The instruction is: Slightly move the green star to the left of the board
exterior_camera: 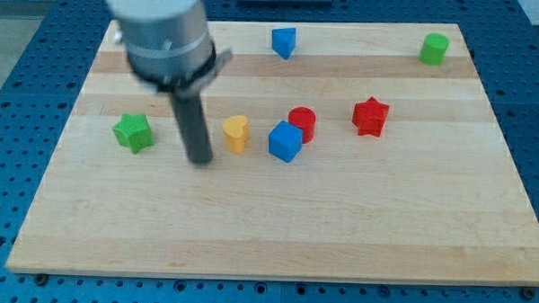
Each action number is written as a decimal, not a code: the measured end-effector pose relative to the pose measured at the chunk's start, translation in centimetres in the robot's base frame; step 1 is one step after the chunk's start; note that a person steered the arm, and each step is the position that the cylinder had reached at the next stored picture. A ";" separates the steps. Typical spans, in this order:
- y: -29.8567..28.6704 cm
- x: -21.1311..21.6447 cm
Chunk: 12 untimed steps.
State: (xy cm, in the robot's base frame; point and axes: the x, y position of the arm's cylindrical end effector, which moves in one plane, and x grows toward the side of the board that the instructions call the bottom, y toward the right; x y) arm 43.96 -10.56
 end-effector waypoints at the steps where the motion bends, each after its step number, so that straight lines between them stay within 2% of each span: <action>1: -1.1 -9.0; 2: -1.1 -9.1; 4: -6.6 -6.5; 5: -7.4 -6.3; 7: -8.9 -1.9; 8: -8.9 0.1; 9: -8.9 0.1; 10: -4.5 -0.7; 11: -3.2 0.3; 12: -3.2 5.0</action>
State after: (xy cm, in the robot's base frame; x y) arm 48.91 -13.75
